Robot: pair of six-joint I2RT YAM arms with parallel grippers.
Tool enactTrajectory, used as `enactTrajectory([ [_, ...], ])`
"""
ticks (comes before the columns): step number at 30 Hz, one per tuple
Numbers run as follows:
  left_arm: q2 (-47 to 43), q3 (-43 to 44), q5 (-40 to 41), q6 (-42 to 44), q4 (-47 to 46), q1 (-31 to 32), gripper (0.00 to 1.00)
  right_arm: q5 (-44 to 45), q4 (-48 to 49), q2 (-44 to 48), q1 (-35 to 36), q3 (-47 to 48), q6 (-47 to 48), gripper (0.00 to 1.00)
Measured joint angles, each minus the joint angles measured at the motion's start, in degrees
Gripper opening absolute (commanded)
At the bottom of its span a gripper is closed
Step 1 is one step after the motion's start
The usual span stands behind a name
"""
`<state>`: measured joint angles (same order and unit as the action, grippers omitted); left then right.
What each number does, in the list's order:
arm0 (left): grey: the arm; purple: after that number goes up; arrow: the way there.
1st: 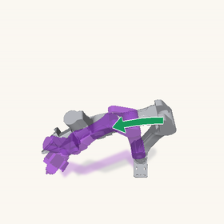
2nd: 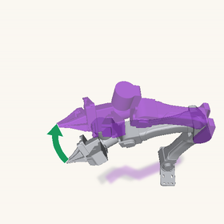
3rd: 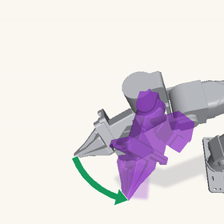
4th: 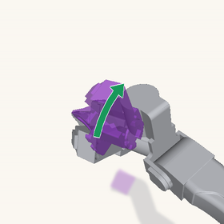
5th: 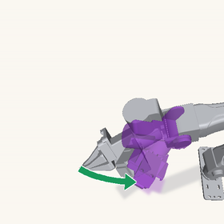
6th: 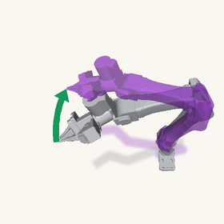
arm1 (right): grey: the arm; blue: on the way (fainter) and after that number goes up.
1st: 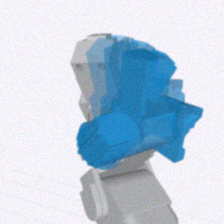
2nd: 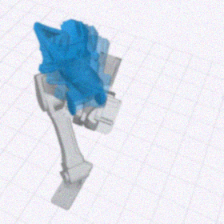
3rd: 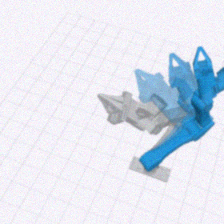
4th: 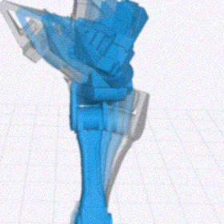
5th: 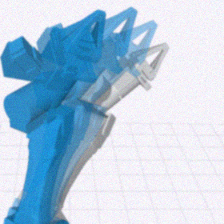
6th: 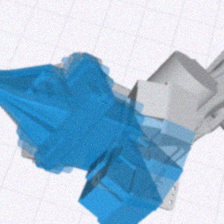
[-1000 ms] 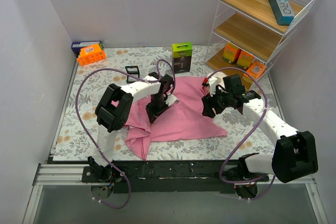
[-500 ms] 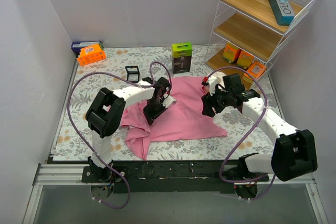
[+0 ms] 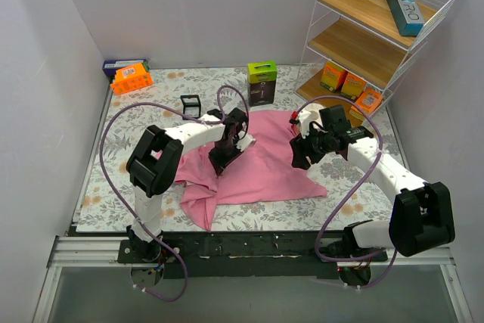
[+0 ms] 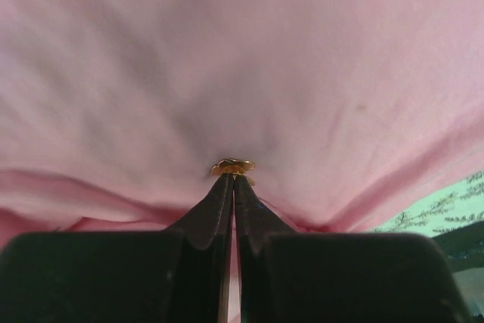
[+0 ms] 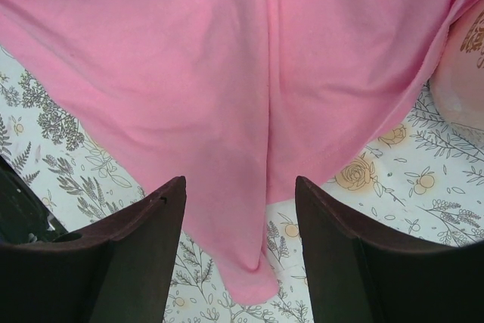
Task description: Remove the brooch from the garment
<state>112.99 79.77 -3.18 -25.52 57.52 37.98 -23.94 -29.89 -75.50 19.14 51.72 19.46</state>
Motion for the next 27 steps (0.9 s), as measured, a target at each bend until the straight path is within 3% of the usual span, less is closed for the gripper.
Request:
enactTrajectory([
  [9,3.7,5.7,1.1,-0.1,-1.4,0.0,0.00,0.7,-0.7,-0.8,0.0,0.8,0.5,0.67],
  [15,1.2,1.8,1.1,-0.6,-5.7,0.0,0.22,1.3,-1.1,-0.8,0.0,1.2,0.7,0.67],
  [20,-0.1,-0.9,0.9,-1.3,-11.0,0.0,0.29,1.4,-1.7,-1.1,0.0,1.3,0.7,0.67],
  [27,-0.8,-1.5,-0.2,-1.6,-11.5,0.0,0.38,1.6,-1.9,-2.8,0.0,3.2,0.9,0.67],
])
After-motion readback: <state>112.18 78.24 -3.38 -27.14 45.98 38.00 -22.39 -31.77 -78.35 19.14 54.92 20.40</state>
